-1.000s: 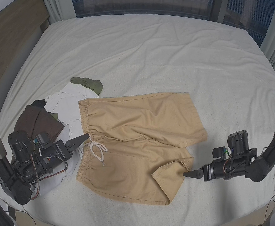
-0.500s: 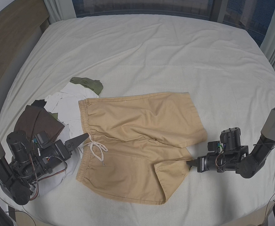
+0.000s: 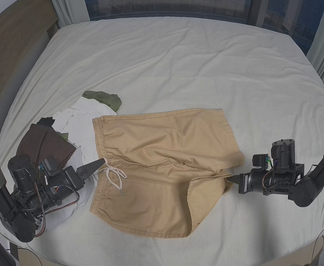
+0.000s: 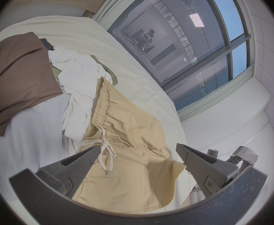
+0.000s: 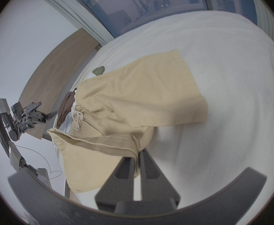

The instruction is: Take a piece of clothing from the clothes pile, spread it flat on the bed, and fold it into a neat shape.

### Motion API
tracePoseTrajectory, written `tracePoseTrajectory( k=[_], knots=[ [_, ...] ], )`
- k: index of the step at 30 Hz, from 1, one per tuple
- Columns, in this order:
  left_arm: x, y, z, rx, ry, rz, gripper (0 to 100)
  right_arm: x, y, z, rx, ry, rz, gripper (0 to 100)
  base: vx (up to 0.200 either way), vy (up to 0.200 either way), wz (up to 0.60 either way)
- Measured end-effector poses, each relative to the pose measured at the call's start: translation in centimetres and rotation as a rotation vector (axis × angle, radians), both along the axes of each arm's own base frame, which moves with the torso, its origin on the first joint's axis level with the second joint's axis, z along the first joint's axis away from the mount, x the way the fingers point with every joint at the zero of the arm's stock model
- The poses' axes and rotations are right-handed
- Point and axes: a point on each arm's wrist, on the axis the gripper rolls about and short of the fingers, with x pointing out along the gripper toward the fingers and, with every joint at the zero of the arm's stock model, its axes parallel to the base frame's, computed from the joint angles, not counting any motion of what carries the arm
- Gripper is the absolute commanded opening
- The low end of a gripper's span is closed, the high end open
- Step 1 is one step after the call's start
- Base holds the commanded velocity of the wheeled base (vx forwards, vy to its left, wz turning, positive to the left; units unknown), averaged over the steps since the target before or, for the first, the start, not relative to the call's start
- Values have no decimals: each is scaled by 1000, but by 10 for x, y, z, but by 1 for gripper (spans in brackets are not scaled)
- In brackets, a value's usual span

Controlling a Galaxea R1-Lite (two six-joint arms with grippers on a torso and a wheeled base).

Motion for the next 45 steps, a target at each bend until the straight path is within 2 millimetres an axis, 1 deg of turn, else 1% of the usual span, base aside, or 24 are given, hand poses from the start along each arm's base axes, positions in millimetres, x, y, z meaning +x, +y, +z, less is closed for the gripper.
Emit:
tracePoseTrajectory(
  k=[4, 8, 15, 18, 24, 29, 33, 34, 45],
  knots=[
    [0, 0, 0, 0, 2, 0, 100, 0, -1, 10, -26, -62, 24, 0, 0, 0, 0],
    [-1, 0, -1, 1, 4, 1, 100, 4, -6, 16, -61, -119, 31, 0, 0, 0, 0],
    [-2, 1, -1, 9, 1, 1, 100, 7, -11, 20, -129, -158, 56, 0, 0, 0, 0],
    [-2, 1, -1, 17, -3, 4, 100, 9, -13, 23, -144, -158, 58, 0, 0, 0, 0],
    [-3, 1, -2, 35, -7, 9, 100, 5, -19, 25, -178, -115, 60, 0, 0, 0, 0],
    [-5, 1, -3, 38, 0, 7, 100, 6, -32, 24, -185, -106, 17, 0, 0, 0, 0],
    [-7, 1, -4, 40, 9, 6, 100, 6, -44, 19, -197, -86, -25, 0, 0, 0, 0],
    [-7, 1, -4, 40, 11, 6, 100, 6, -45, 18, -200, -83, -32, 100, 0, 0, 0],
    [-9, 1, -5, 42, 17, 4, 100, 6, -45, 13, -229, -150, -108, 100, 0, 0, 0]
  ],
)
